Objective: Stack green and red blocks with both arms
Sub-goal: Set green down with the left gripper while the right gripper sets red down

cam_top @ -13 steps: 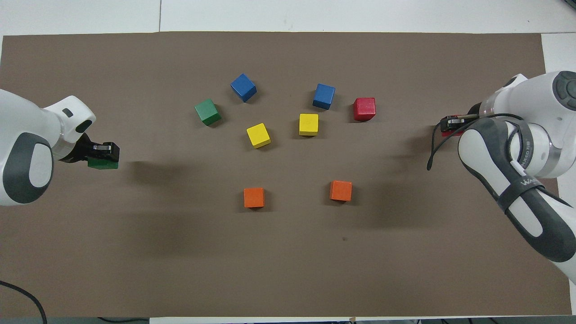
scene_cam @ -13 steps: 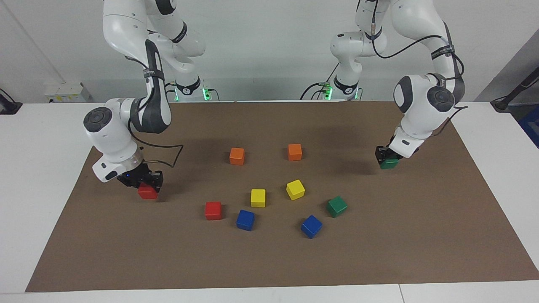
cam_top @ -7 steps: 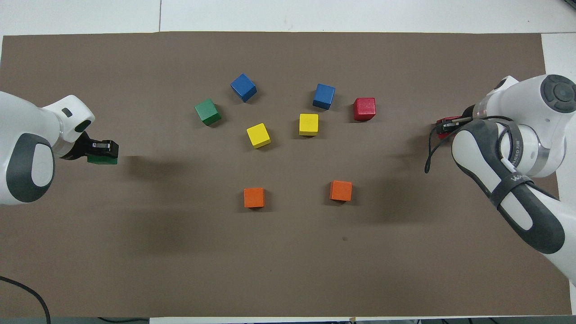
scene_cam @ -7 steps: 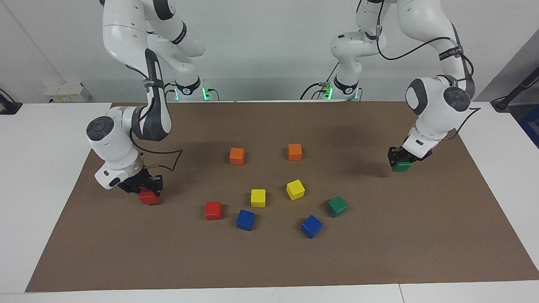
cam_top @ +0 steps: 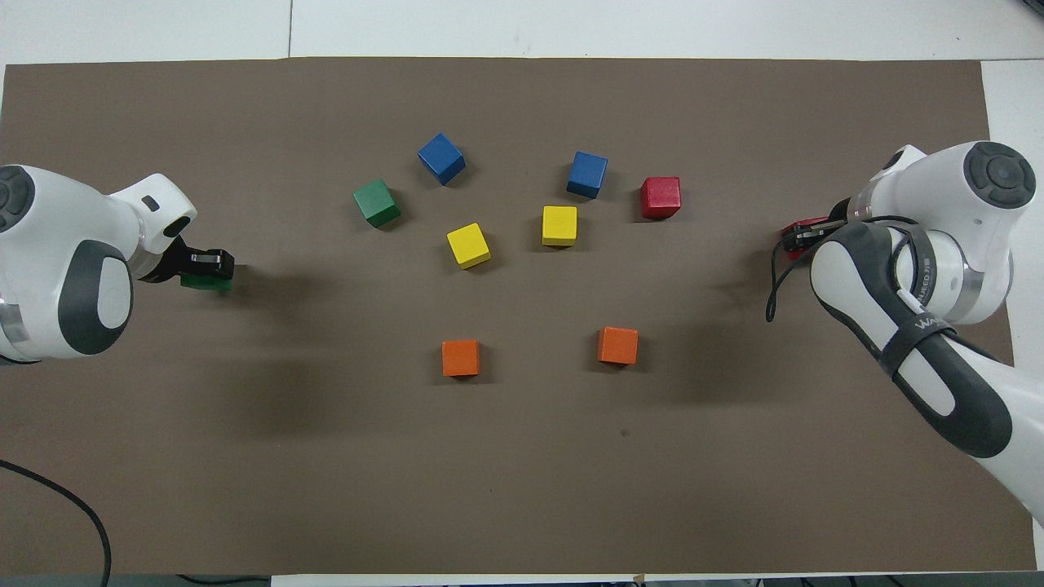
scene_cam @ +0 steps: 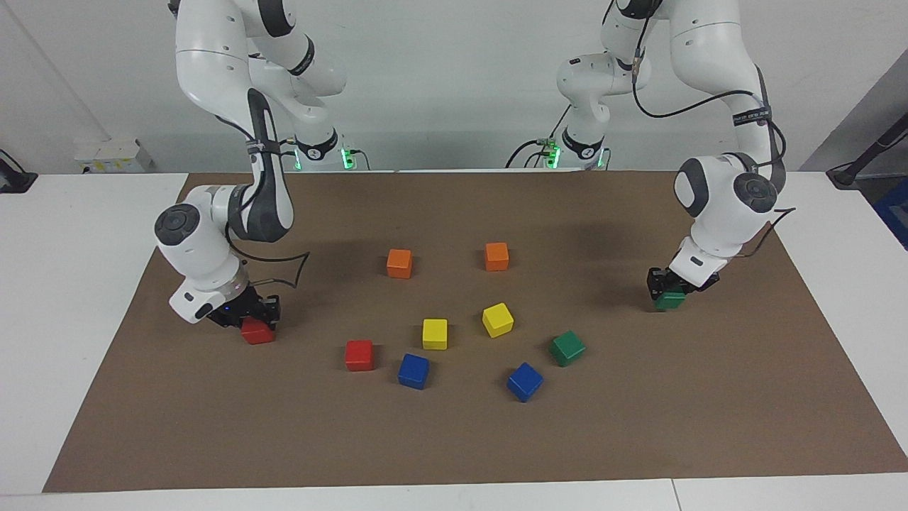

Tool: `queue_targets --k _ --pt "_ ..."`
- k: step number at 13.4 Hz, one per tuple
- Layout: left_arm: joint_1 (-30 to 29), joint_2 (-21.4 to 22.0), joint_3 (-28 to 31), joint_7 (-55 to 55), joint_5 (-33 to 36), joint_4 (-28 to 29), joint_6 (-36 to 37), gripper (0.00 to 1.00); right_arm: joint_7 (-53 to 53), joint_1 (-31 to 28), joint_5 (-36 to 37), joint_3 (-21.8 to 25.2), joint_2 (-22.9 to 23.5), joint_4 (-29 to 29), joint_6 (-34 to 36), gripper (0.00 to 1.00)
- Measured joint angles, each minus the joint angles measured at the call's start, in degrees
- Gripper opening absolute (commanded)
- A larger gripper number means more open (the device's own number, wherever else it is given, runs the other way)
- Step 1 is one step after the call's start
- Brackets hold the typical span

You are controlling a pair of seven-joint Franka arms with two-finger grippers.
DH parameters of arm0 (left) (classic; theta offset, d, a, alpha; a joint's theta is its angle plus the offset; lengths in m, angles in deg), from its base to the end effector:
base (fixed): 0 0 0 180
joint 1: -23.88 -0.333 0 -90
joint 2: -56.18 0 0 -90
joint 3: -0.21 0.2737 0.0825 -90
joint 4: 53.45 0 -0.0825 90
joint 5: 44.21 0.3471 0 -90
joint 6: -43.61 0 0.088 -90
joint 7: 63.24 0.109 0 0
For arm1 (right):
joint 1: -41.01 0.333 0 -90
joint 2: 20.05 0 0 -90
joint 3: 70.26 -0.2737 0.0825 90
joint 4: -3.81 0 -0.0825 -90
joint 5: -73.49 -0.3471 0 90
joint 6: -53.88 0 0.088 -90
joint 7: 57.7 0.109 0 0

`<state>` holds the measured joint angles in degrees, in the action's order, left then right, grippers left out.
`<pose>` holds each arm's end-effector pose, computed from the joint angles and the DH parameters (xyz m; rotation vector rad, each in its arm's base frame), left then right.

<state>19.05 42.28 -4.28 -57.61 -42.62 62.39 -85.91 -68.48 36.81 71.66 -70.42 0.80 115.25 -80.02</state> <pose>0.5531 0.0049 0.3115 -3.1346 0.1691 0.0048 0.5764 -0.0402 0.2804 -3.1172 -0.1491 -0.0484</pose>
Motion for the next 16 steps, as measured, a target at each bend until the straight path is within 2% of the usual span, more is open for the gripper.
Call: queue_targets --k 3,5,8,10,13,16 --pt "-0.01 -0.47 -0.03 0.35 0.0 -0.06 -0.52 0.0 0.0 -0.01 0.01 0.01 -0.23 -0.74 0.0 1.0" --pt "-0.01 -0.52 -0.03 0.37 0.0 -0.06 -0.51 0.0 0.0 0.27 0.85 -0.05 -0.67 -3.41 1.61 1.0" --pt "-0.01 -0.61 -0.03 0.4 0.0 -0.03 -0.49 0.0 1.57 2.33 4.71 -0.18 -0.22 -14.95 15.42 1.0" --pt "-0.01 -0.65 -0.03 0.41 0.0 -0.02 -0.49 0.0 6.26 6.3 5.47 -0.24 1.72 -23.18 23.7 1.0" --pt "-0.02 -0.83 0.0 -0.89 -0.01 0.0 -0.49 0.0 13.09 12.05 5.87 -0.25 6.44 -30.56 26.24 1.0" --pt "-0.02 -1.01 -0.03 -4.76 -0.01 0.0 -0.49 0.0 16.17 14.39 5.92 -0.22 11.67 -36.37 27.34 1.0"
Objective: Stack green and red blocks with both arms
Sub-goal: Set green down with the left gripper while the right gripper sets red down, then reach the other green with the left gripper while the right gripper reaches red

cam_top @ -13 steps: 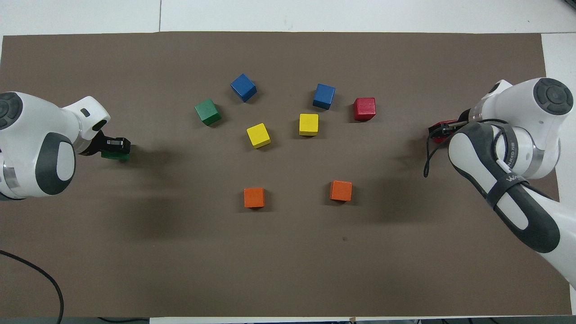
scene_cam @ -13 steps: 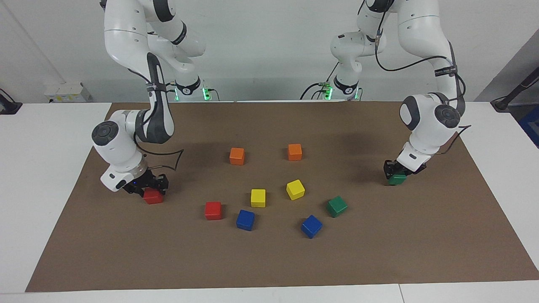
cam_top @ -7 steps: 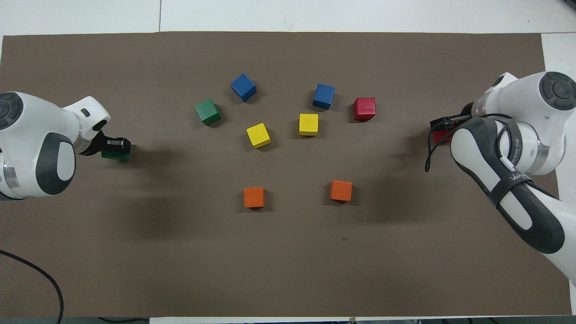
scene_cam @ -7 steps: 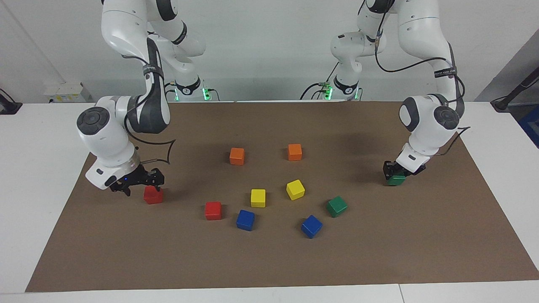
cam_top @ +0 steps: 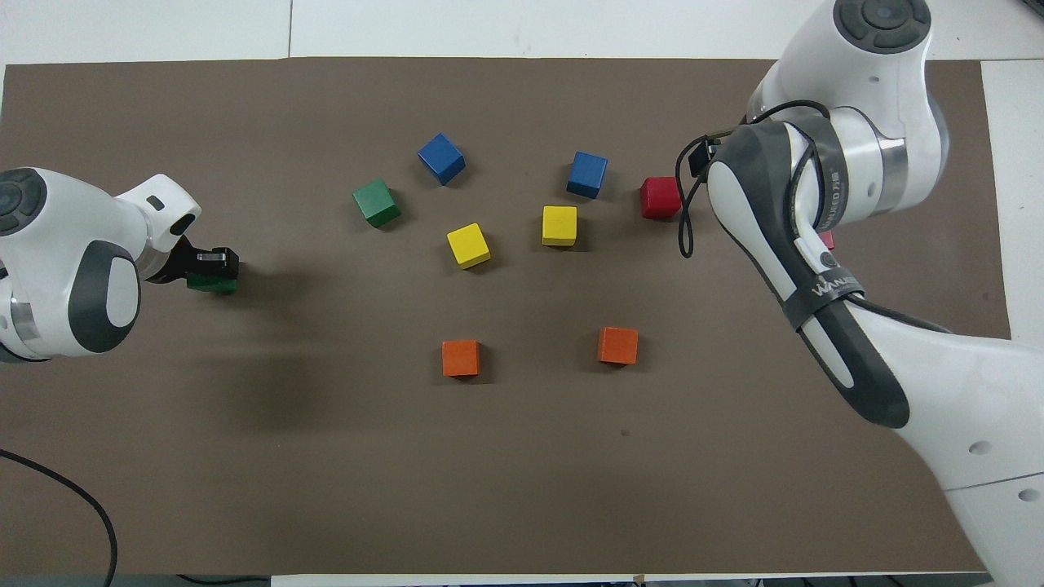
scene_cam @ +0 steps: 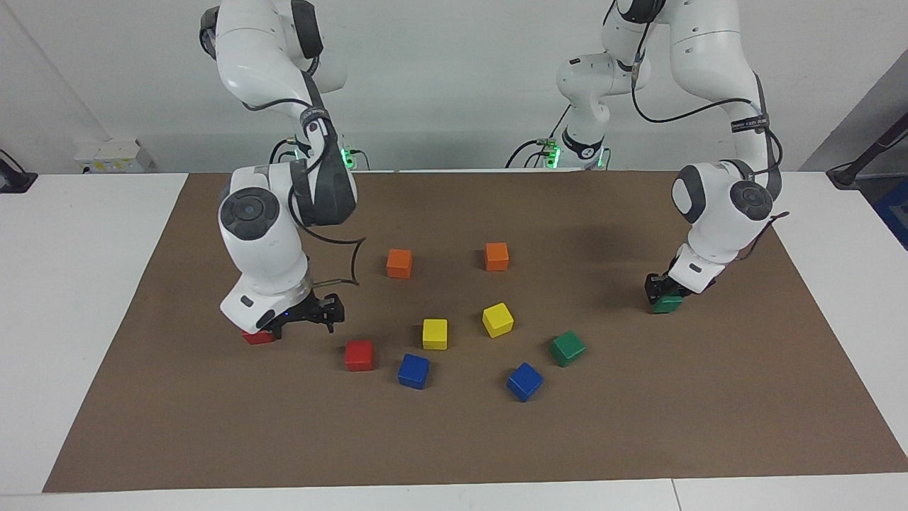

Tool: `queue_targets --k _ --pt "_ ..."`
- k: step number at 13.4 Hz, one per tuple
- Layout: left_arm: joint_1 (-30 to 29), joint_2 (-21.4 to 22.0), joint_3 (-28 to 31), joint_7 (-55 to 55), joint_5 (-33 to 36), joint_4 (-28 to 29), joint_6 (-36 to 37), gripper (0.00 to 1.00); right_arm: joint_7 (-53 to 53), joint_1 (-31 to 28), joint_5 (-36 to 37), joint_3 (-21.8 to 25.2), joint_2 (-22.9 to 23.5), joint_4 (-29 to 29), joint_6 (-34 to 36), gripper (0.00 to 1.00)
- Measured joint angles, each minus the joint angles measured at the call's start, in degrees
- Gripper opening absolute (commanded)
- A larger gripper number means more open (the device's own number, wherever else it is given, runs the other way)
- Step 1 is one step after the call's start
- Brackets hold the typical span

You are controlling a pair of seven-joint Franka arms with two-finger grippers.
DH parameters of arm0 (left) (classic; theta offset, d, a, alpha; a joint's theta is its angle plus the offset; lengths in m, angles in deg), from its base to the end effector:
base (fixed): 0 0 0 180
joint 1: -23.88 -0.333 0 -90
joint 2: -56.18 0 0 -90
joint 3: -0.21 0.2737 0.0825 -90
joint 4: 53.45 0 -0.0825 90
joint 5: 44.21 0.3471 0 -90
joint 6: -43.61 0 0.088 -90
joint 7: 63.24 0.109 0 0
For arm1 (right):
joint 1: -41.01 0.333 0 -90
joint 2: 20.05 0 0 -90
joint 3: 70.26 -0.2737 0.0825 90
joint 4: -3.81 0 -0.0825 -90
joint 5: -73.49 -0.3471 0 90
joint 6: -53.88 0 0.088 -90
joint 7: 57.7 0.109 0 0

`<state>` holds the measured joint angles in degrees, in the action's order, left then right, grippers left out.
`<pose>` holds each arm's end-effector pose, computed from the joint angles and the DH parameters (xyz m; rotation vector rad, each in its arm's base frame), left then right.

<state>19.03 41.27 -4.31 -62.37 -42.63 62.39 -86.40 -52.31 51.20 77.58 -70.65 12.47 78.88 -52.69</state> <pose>0.5535 0.0048 0.3025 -3.1407 0.0389 0.0188 0.6486 0.1145 0.3828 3.0705 0.1698 -0.0133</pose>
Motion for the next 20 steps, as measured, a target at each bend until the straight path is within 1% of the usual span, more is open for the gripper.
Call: queue_targets --k 3,4,5,6,11,13,15,17,18,20 --pt "0.0 -0.08 -0.01 -0.74 0.0 0.07 0.01 0.0 4.42 2.49 0.0 -0.01 4.48 -5.04 0.66 1.0" --pt "0.0 -0.13 -0.02 -0.79 0.0 0.08 0.01 0.11 6.02 3.27 0.0 -0.02 5.37 -6.0 0.66 1.0" --pt "0.0 -0.17 -0.02 -0.79 0.0 0.09 0.01 0.5 7.46 3.95 0.0 -0.02 5.96 -6.61 0.66 1.0" --pt "0.0 -0.19 -0.02 -0.79 0.0 0.1 0.01 1.0 8.67 4.41 0.0 -0.02 6.33 -6.99 0.57 1.0" --pt "0.0 -0.23 -0.09 -0.79 0.0 0.31 -0.01 1.0 11.1 4.11 -0.08 0.01 6.7 -7.35 -0.57 1.0" --pt "0.01 -0.2 -0.15 -1.0 -0.04 -0.84 0.26 1.0 11.24 4.02 -0.75 0.0 6.86 -7.33 -2.51 1.0" --pt "0.82 -0.24 -0.6 -4.64 -0.16 -4.98 2.99 1.0 11.41 3.98 -1.75 0.0 7.21 -7.27 -3.95 1.0" --pt "3.99 -0.91 -0.94 -12.73 -0.31 -10.45 6.79 1.0 11.42 4.01 -2.04 0.0 7.46 -7.07 -4.44 1.0" --pt "6.25 -2.16 -1.01 -16.82 -0.55 -13.85 9.43 1.0 11.42 4.01 -2.07 0.0 7.6 -6.7 -4.94 1.0" --pt "10.86 -6.89 -1.06 -25.13 -0.63 -21.97 13.72 1.0 11.42 3.96 -2.07 0.0 7.74 -4.59 -7.47 1.0"
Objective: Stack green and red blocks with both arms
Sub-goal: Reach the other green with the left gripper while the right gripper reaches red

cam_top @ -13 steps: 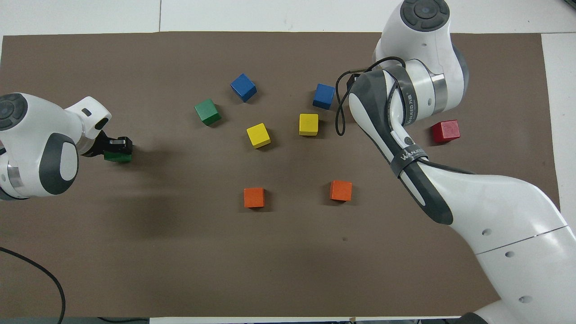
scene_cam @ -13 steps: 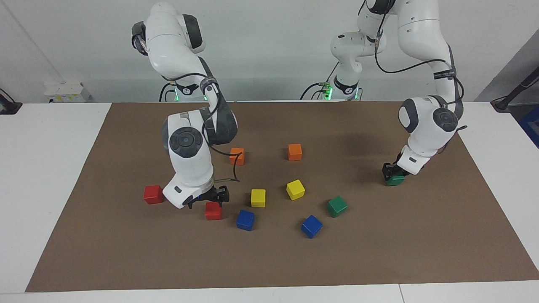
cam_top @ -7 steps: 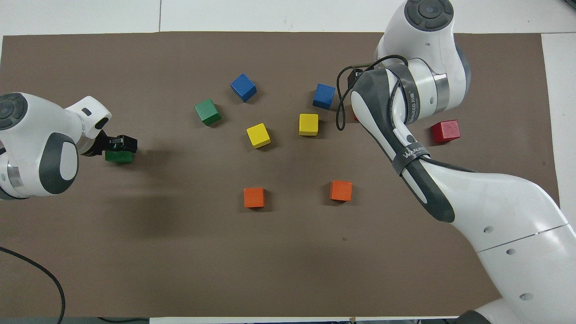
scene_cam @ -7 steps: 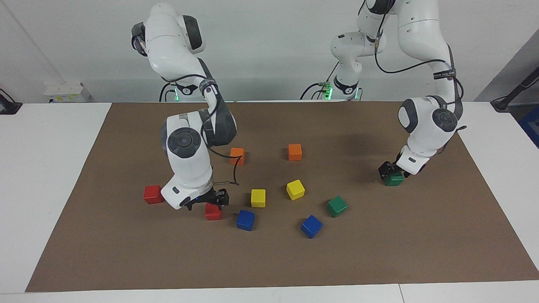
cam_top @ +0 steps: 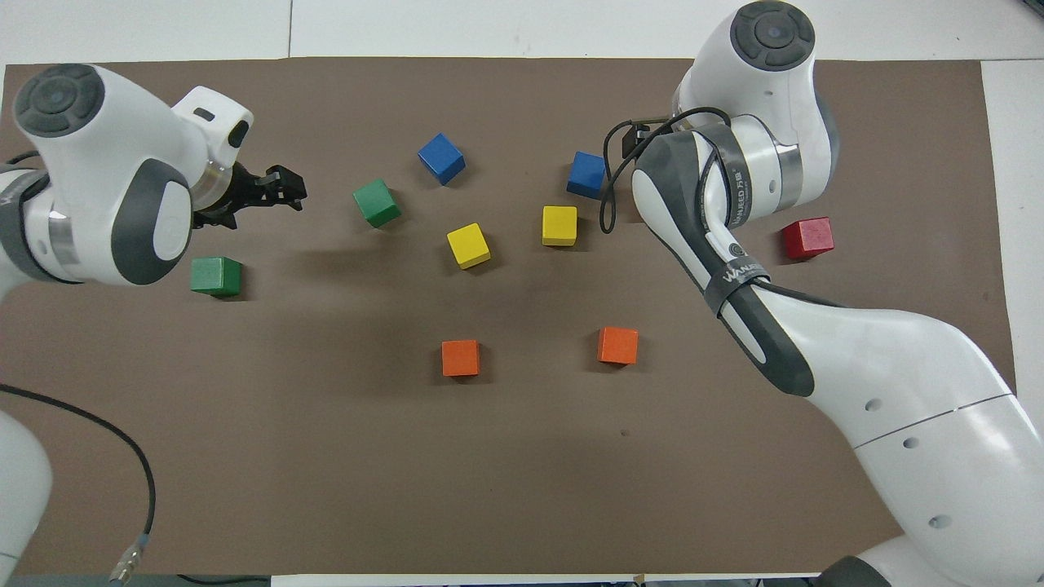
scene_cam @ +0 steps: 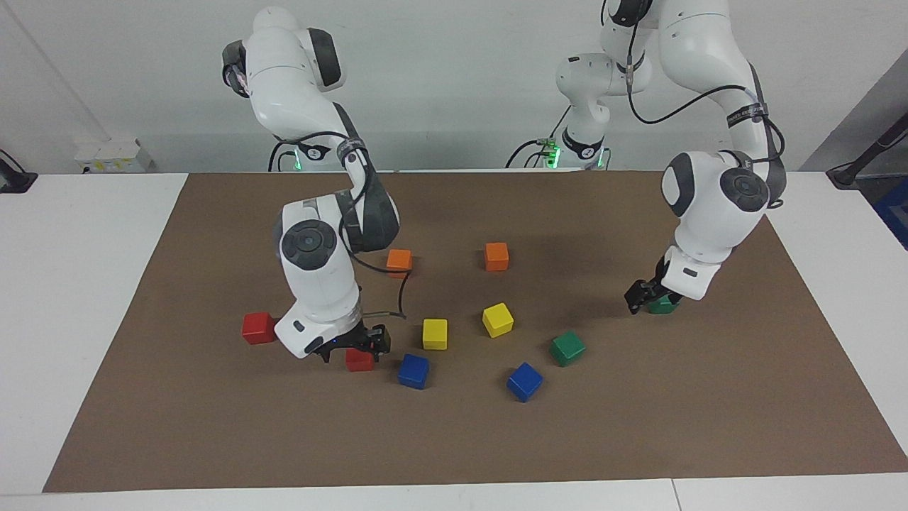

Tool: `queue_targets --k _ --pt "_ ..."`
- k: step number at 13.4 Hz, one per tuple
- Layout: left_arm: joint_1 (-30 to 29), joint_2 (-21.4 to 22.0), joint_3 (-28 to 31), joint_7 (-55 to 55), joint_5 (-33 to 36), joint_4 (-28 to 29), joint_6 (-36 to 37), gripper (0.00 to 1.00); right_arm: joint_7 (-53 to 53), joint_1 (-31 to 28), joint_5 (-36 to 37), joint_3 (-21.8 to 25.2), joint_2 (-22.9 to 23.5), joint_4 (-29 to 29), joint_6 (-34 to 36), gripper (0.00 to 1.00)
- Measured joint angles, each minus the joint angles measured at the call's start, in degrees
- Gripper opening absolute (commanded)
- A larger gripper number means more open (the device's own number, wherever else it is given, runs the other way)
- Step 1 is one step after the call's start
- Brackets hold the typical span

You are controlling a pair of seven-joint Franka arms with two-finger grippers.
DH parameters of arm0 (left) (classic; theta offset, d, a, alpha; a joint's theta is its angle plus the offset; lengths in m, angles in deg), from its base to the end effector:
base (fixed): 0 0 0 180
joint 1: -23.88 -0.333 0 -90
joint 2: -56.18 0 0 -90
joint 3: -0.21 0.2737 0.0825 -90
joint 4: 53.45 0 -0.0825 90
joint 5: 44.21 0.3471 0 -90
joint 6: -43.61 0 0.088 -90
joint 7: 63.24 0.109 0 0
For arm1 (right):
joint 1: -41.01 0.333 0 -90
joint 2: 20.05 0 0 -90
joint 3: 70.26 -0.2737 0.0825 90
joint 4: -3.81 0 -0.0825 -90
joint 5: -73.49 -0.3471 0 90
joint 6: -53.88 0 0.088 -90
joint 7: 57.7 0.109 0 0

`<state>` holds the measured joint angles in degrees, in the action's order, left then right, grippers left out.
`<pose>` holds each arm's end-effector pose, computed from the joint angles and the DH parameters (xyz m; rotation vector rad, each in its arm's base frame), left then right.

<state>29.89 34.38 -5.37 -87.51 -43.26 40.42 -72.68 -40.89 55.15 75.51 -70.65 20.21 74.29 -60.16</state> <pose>0.6047 -0.1172 0.3734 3.0985 0.3441 0.0086 0.6666 0.1693 0.3391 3.1281 -0.0439 0.0987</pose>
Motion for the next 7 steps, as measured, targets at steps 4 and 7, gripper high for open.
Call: queue_targets --k 4,7 --pt "3.84 -8.92 0.06 -9.6 -0.01 -10.89 1.49 1.0 0.0 -0.01 0.0 0.0 -0.01 2.92 -2.15 1.0" --pt "6.18 -12.43 0.35 -13.94 0.02 -14.62 1.16 1.0 0.0 0.04 0.0 -0.01 -0.28 5.01 -4.71 1.0"
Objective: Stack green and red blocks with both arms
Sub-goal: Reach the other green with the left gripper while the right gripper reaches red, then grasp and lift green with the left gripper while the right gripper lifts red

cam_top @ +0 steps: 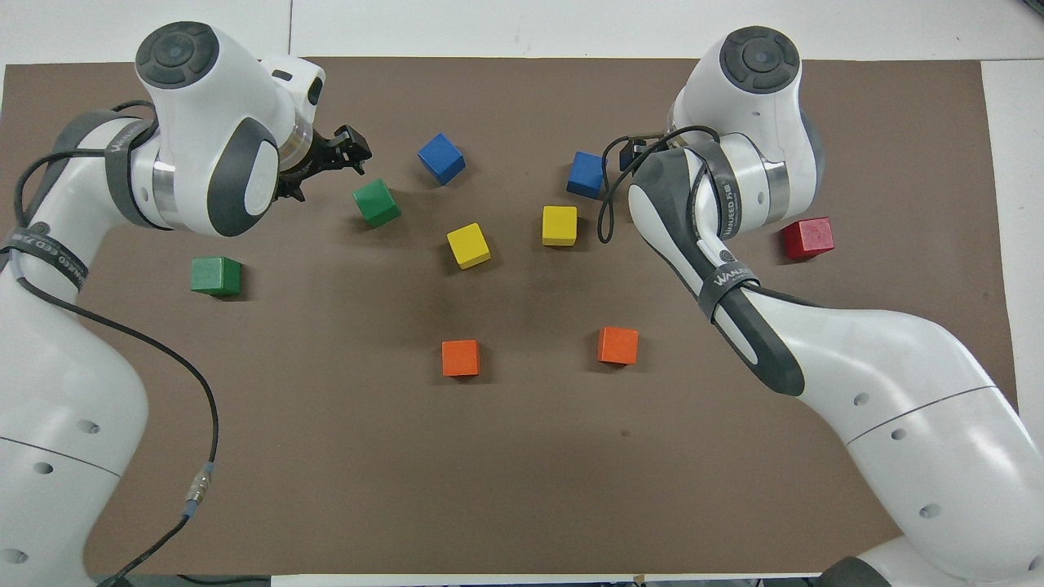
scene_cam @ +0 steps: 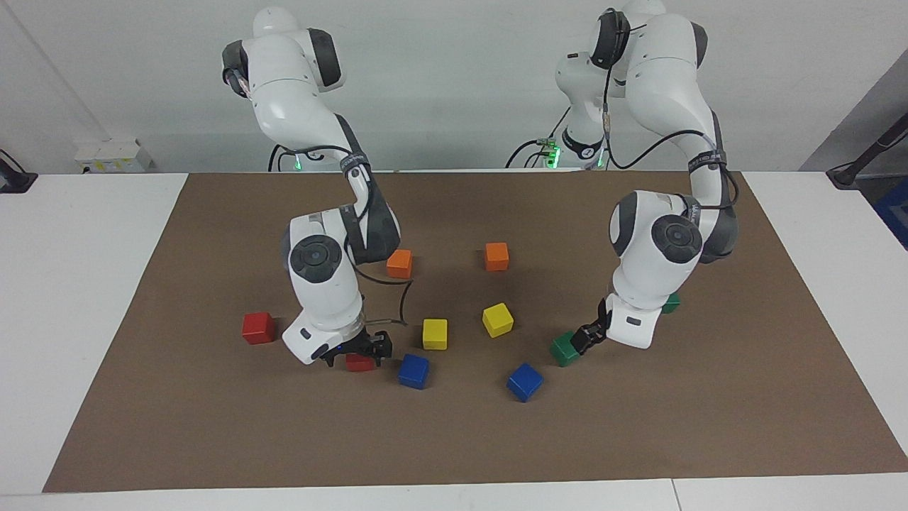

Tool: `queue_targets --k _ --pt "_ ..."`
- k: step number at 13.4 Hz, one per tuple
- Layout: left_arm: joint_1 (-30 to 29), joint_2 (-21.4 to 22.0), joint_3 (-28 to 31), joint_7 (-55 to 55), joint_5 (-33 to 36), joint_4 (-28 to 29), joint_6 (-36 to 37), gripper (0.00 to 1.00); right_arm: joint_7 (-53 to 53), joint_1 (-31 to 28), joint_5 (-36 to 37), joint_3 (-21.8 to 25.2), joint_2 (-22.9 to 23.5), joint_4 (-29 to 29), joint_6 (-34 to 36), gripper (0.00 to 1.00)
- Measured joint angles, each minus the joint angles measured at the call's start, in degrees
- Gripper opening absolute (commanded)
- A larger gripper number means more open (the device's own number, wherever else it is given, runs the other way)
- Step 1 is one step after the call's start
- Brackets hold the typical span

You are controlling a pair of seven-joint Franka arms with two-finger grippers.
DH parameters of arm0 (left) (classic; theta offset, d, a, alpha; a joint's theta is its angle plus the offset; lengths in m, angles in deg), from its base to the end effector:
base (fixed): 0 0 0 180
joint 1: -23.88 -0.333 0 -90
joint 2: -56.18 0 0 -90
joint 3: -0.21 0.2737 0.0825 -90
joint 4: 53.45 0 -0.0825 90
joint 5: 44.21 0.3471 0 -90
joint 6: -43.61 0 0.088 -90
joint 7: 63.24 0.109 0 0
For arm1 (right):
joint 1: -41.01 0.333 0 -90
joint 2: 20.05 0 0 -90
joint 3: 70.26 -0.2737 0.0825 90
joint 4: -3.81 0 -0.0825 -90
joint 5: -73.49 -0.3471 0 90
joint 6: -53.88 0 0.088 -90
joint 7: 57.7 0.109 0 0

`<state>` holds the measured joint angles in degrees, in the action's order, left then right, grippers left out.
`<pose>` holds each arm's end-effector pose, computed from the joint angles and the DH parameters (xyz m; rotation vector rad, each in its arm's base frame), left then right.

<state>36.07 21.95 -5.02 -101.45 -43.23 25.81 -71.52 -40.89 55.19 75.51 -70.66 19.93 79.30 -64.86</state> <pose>0.6375 -0.1873 0.3450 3.0422 0.5730 0.0169 0.6608 0.1689 0.3112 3.1293 -0.0385 0.0974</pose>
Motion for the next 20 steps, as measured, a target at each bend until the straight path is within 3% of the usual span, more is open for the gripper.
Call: queue_targets --k 4,13,14,15,16,17,18,20 --pt "2.13 -0.58 0.24 -3.38 0.71 0.18 -1.58 1.0 0.0 0.48 0.0 -0.01 -1.0 4.23 -3.17 1.0" --pt "3.15 -0.17 0.43 -5.7 1.66 9.99 -12.59 1.0 0.0 0.53 0.0 -0.03 -3.0 9.68 -6.39 0.98" --pt "3.25 -0.08 0.43 -6.17 1.66 10.3 -12.8 1.0 0.0 0.53 0.0 -0.03 -3.16 9.98 -6.41 0.89" --pt "3.33 0.02 0.42 -6.42 1.66 10.43 -12.9 1.0 0.0 0.53 0.0 -0.03 -3.3 10.15 -6.42 0.47" --pt "3.41 0.16 0.41 -6.56 1.66 10.49 -12.92 0.84 0.0 0.5 0.0 -0.03 -3.4 10.23 -6.42 0.15" --pt "3.47 0.33 0.41 -6.82 1.66 10.55 -12.92 0.25 0.0 0.41 0.0 -0.02 -3.47 10.28 -6.42 0.0" --pt "3.49 0.49 0.41 -7.13 1.66 10.61 -12.92 0.0 0.0 0.33 0.0 -0.02 -3.5 10.33 -6.41 0.0" --pt "3.53 0.67 0.42 -8.27 1.67 10.68 -12.91 0.0 0.0 0.34 -0.01 -0.01 -3.58 10.38 -6.3 0.0"
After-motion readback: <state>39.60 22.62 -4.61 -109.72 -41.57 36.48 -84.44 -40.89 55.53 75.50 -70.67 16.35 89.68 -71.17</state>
